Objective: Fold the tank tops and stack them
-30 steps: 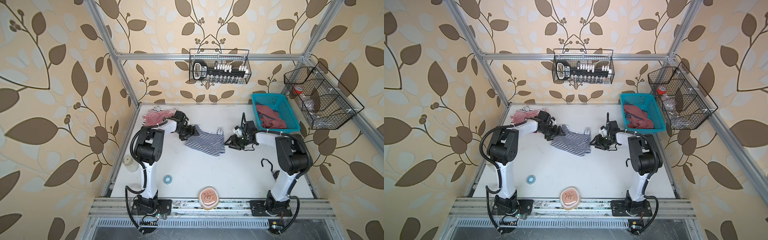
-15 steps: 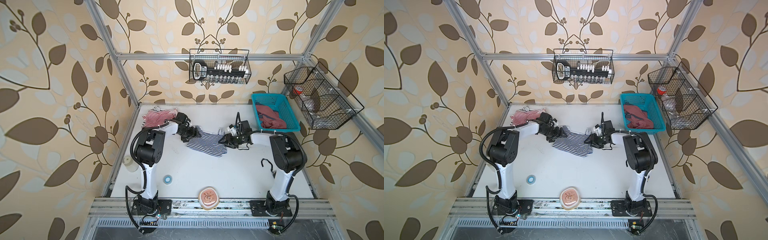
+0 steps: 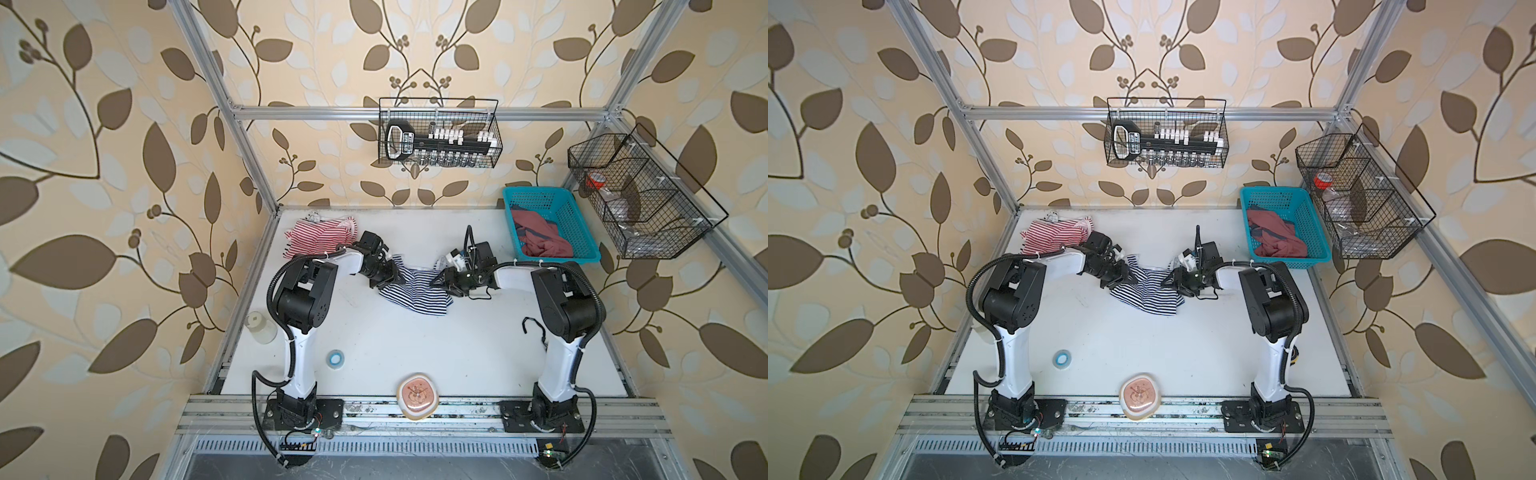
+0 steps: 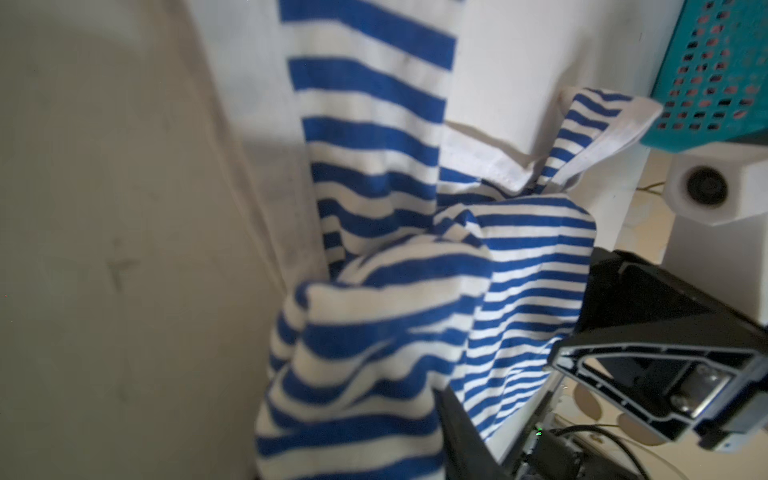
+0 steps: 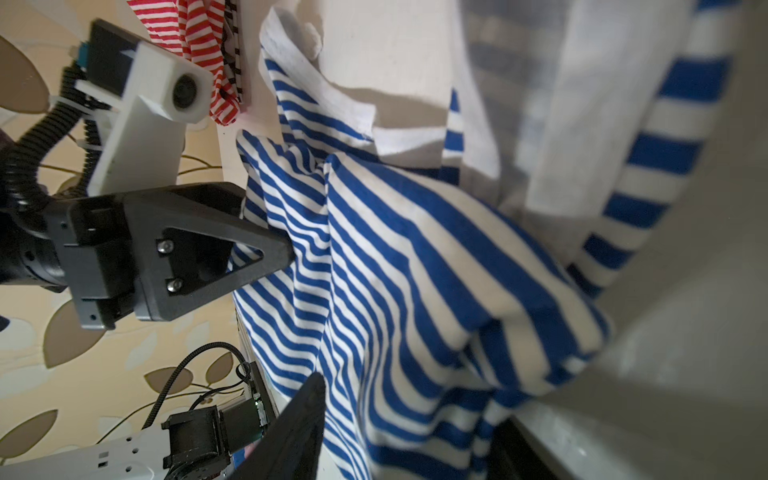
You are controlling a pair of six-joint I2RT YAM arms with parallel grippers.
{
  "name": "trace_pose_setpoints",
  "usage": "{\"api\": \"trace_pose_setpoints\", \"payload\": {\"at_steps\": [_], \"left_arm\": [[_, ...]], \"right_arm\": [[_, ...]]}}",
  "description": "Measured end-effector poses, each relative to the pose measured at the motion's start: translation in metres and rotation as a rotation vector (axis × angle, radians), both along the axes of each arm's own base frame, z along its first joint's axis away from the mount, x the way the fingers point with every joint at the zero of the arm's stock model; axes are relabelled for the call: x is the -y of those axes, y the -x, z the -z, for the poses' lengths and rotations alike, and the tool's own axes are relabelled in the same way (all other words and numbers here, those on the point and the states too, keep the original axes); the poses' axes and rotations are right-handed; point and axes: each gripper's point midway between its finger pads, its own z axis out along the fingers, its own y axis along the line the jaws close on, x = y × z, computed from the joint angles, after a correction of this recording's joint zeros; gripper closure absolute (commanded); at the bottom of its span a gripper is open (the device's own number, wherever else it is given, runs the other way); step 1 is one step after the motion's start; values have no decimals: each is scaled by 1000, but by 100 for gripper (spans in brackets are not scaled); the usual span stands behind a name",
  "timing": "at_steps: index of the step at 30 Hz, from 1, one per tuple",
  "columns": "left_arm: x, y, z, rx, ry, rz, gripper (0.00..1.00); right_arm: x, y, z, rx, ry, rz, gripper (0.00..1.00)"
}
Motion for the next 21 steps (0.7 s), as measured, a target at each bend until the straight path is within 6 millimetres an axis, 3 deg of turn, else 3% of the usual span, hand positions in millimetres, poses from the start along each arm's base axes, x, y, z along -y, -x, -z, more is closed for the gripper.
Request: {"api": "trace_pose_setpoints", "payload": {"at_steps": [7, 12, 15, 21], "left_arm": [[-4, 2, 1, -9, -43, -17, 100], [-22, -5, -5, -4, -189, -54, 100], [-31, -19, -23, 29, -258, -70, 100], [-40, -69, -73, 168, -321, -94, 100]], "right_arm": [[2, -1, -2, 4, -8, 12, 43], [20, 6, -8, 6, 13, 65, 34], [34, 9, -20, 25, 17, 103, 34], [51, 11, -57, 109, 7, 150, 36]]}}
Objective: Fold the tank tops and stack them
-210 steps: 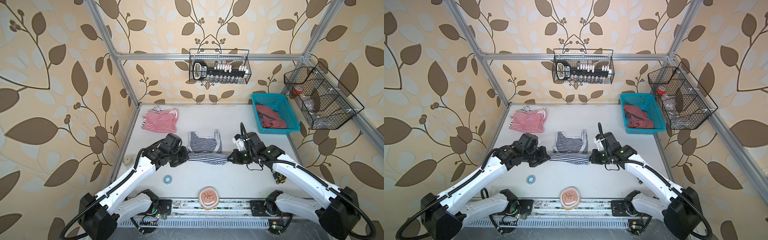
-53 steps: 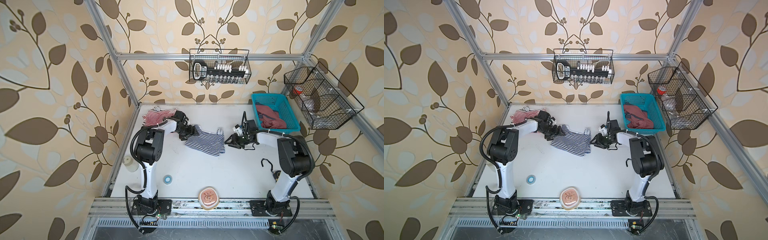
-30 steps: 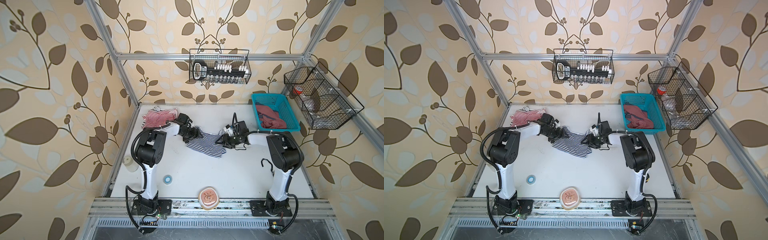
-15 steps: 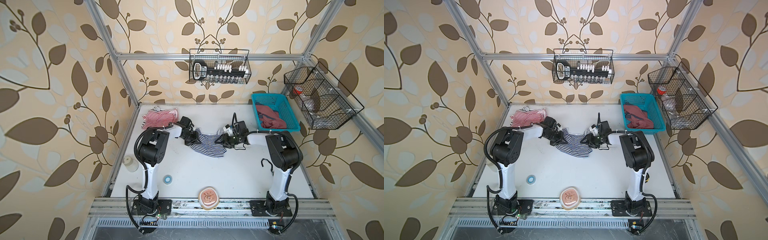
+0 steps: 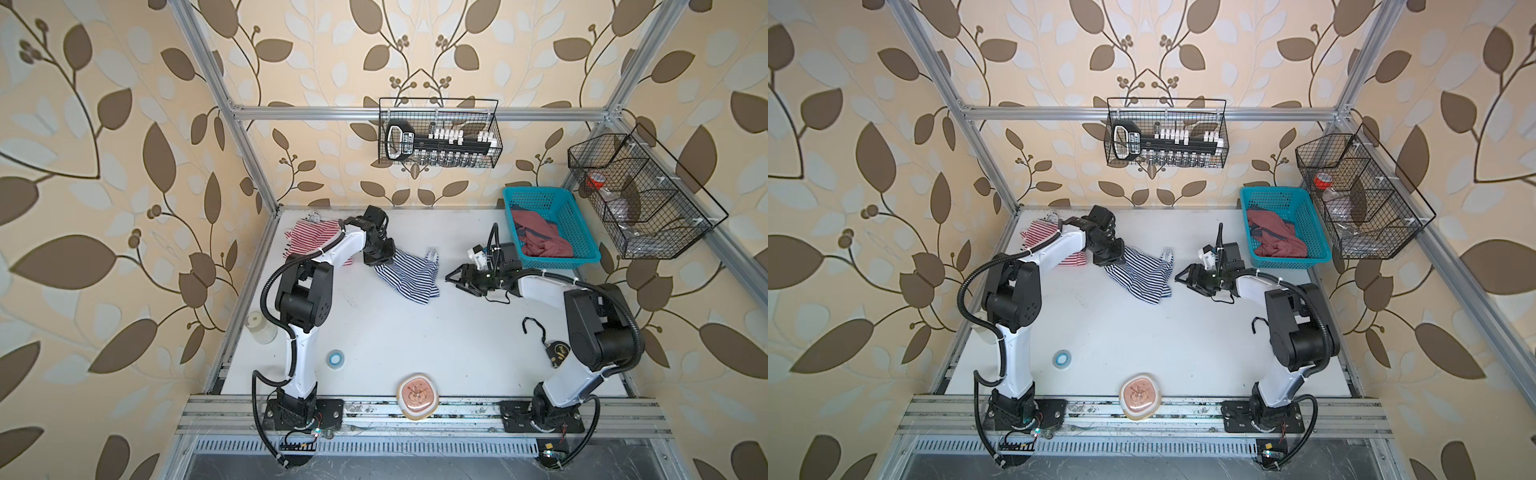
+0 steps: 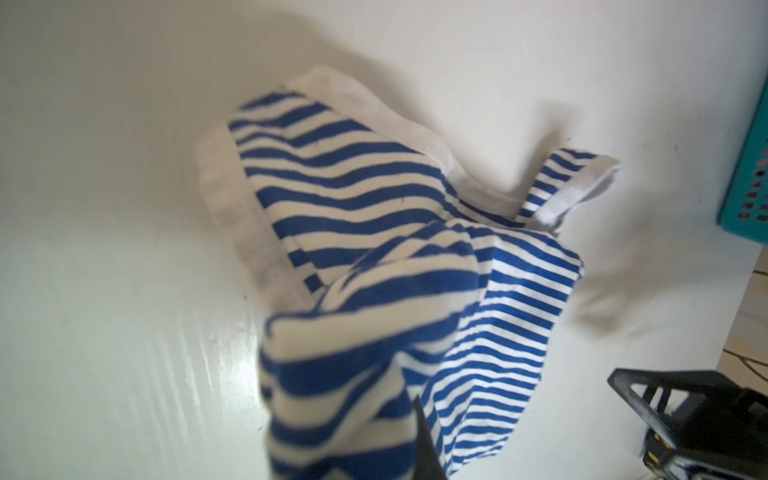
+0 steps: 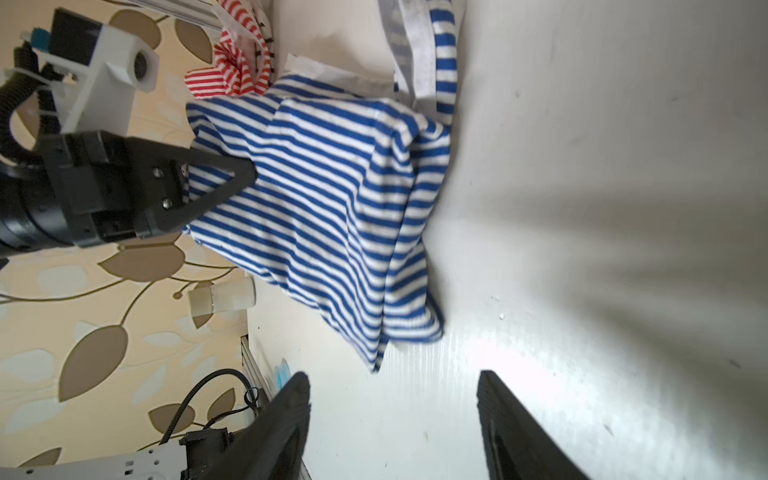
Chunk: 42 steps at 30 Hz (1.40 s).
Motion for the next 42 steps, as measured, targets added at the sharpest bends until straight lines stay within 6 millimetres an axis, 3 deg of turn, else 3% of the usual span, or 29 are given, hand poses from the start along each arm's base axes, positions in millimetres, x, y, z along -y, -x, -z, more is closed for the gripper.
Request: {"api": "trace_pose_setpoints", "payload": {"at_steps": [4, 12, 16, 21, 29, 38, 42], "left_arm": [[-17, -27, -14, 49, -54, -7, 100], [-69, -67, -17, 90, -142, -32, 100], [-89, -85, -36, 163, -180, -19, 100], [-93, -99, -64, 269, -222, 36, 100], [-116, -104, -71, 306, -280, 66, 100], [-211, -85, -102, 335, -278, -63, 100], [-227, -73, -110, 352, -266, -81, 100]], "right_arm": [[4, 6, -10, 24, 2, 8, 37], [12, 21, 8, -32, 17, 22, 37], [13, 25, 13, -46, 21, 23, 38], [13, 26, 14, -48, 22, 23, 38], [13, 26, 15, -51, 22, 23, 38], [13, 26, 22, -66, 24, 23, 38], [13, 26, 24, -70, 25, 23, 39]]}}
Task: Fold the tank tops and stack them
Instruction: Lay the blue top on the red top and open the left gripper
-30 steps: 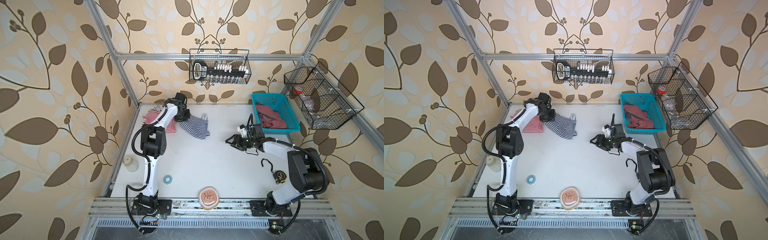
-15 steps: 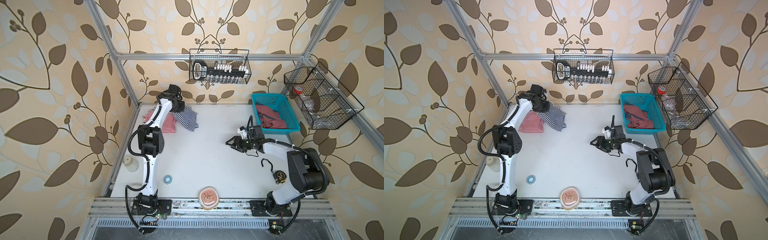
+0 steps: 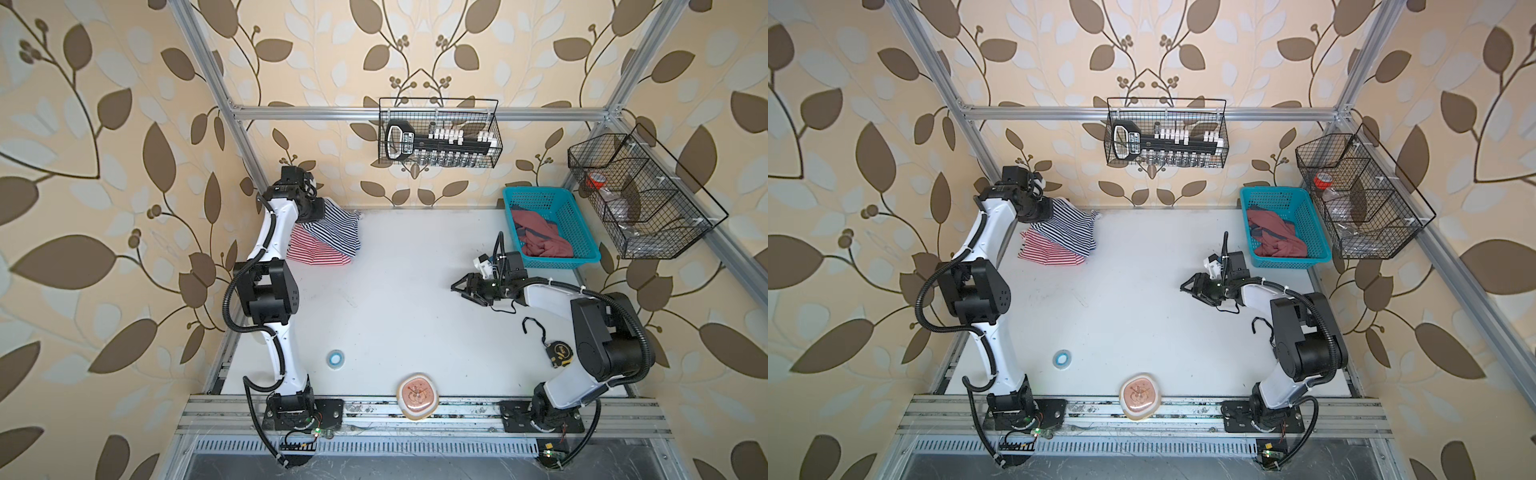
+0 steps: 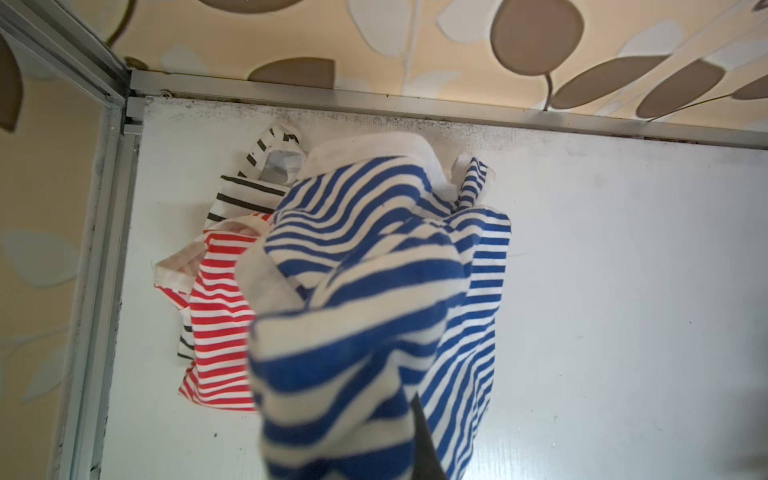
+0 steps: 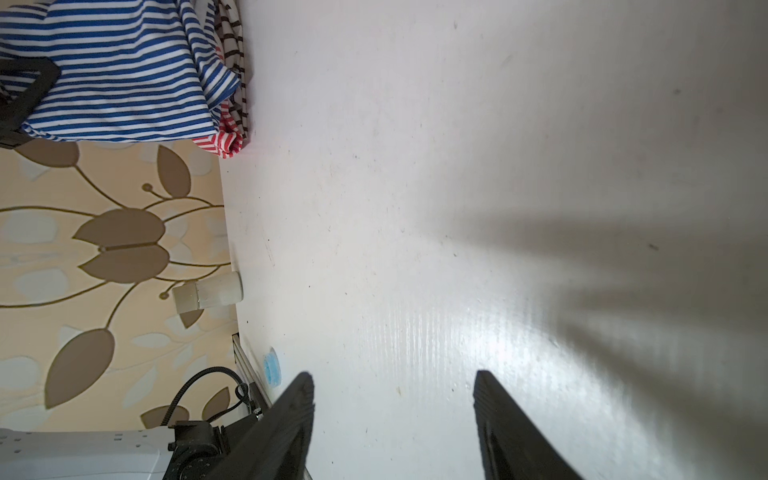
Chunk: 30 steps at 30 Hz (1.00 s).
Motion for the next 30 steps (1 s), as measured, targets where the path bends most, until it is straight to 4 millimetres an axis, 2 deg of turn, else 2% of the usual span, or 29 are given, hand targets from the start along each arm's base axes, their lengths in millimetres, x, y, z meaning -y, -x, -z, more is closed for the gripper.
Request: {"api": "trace_pose_setpoints", "payload": {"at_steps": [4, 9, 12, 16, 17, 19, 20, 21, 25, 26, 30], "left_arm": [[2, 3, 5, -3, 8, 25, 100], [-5, 3, 21, -30, 37, 30, 100], [-18, -1, 38, -53, 61, 12, 100], [-37, -5, 73, -107, 93, -18, 100], [-40, -5, 82, -123, 101, -23, 92], [-46, -6, 100, -153, 114, -32, 53], [-48, -6, 108, -167, 121, -40, 40], [-50, -5, 115, -182, 126, -46, 32], [-57, -6, 130, -212, 123, -84, 17], [-59, -6, 131, -213, 114, -95, 2], [-79, -9, 129, -201, 30, -185, 1]], "right_arm": [[-1, 1, 2, -7, 1, -3, 38], [-2, 2, 6, -16, 2, -7, 38], [-3, 3, 9, -27, 4, -10, 38], [-3, 5, 12, -40, 6, -12, 38], [-4, 6, 13, -43, 7, -12, 38], [-4, 7, 13, -46, 9, -15, 38], [-4, 7, 13, -46, 11, -17, 38], [-5, 8, 14, -48, 13, -19, 38], [-5, 10, 15, -55, 21, -23, 38], [-5, 10, 16, -58, 24, -23, 38], [-4, 13, 16, -64, 32, -25, 38]]}}
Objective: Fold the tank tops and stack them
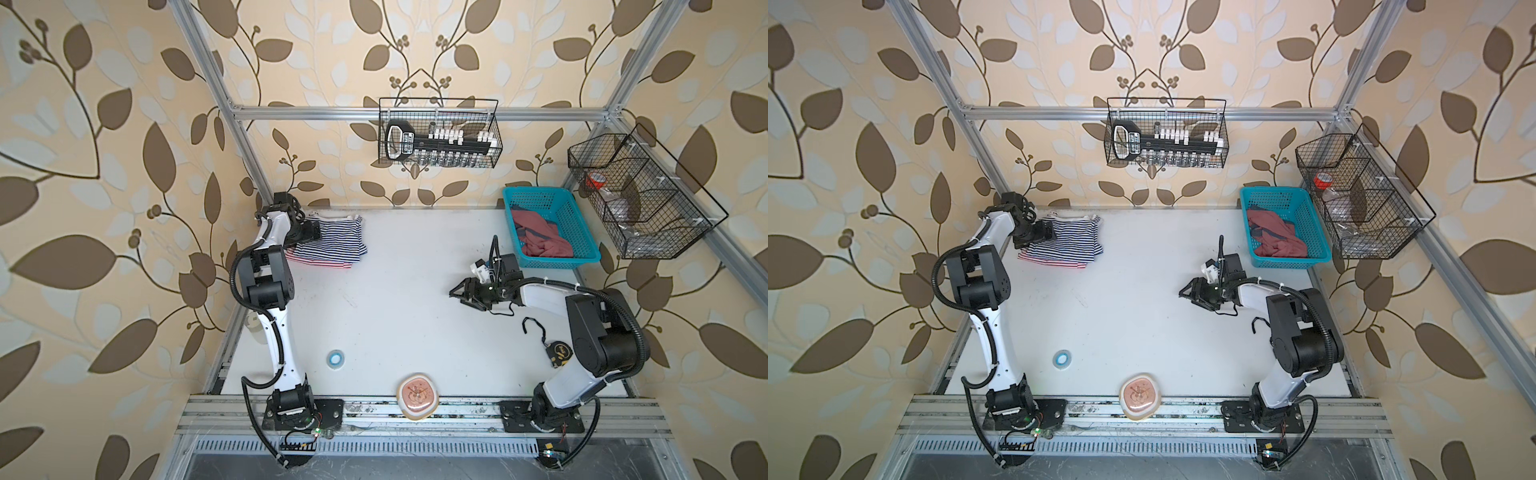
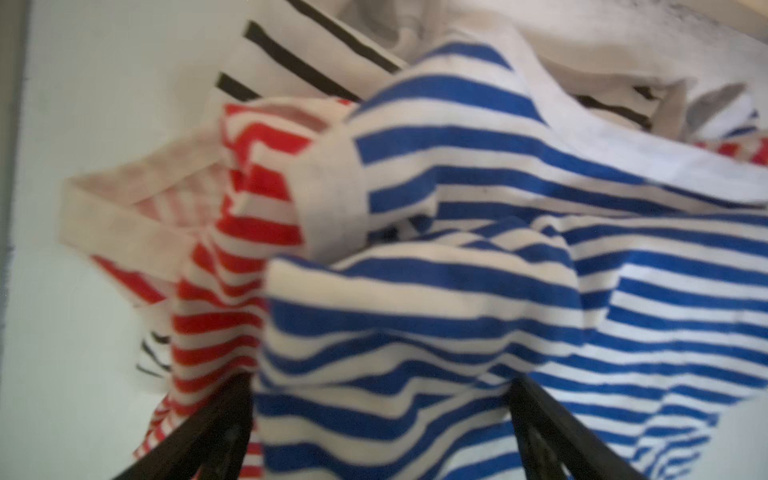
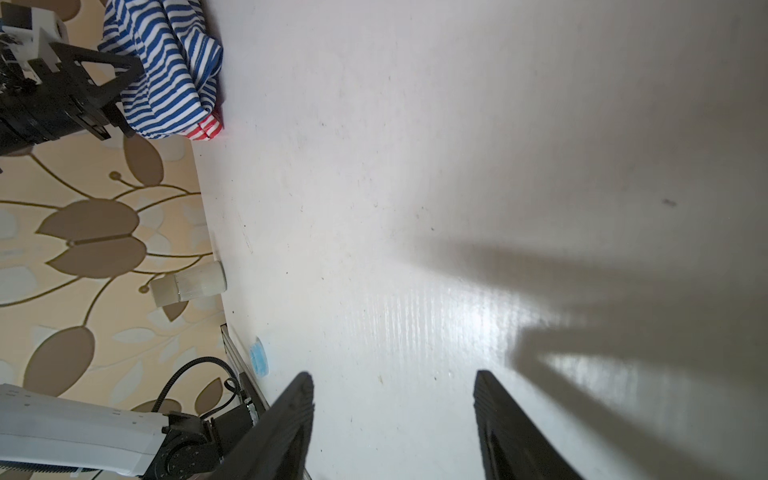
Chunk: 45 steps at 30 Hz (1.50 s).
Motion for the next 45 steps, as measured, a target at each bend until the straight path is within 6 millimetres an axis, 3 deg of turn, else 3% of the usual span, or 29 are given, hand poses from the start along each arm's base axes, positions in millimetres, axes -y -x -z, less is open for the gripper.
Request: {"api": "trace_pose_setpoints", "payload": {"at_steps": [3, 6, 12, 17, 20, 22, 25, 26, 27, 30, 33, 38, 41, 45], "left_arm": [[-14, -2, -11, 25, -85, -50, 1], [-26, 0, -38, 68, -150, -94, 1], [-32, 7, -134, 259, -192, -169, 1], [-8, 44, -218, 462, -120, -173, 1], [19, 78, -244, 565, -31, -120, 1], [35, 102, -250, 619, 15, -89, 1], [54, 141, -235, 658, 56, -56, 1], [58, 154, -226, 664, 60, -53, 1], [60, 164, -216, 663, 59, -55, 1], [65, 186, -184, 654, 34, -78, 1], [73, 190, -152, 630, 1, -90, 1], [71, 181, -90, 546, -70, -139, 1], [63, 186, -50, 496, -109, -172, 1], [56, 192, -24, 476, -150, -195, 1]], "right_arm": [[1, 2, -4, 6, 7, -2, 38], [2, 3, -11, 22, 11, -5, 38], [6, 3, -35, 81, 6, -4, 37], [29, -9, -83, 215, 15, 39, 33], [55, -18, -119, 330, 48, 82, 31], [73, -22, -138, 399, 81, 113, 31], [100, -27, -158, 479, 142, 170, 26], [108, -27, -162, 499, 168, 190, 16], [114, -28, -165, 519, 195, 206, 0], [130, -28, -176, 626, 293, 262, 0], [148, -22, -174, 718, 397, 339, 0], [182, -18, -142, 770, 580, 461, 0], [194, -17, -116, 778, 655, 487, 0], [202, -15, -79, 754, 708, 492, 0]]}}
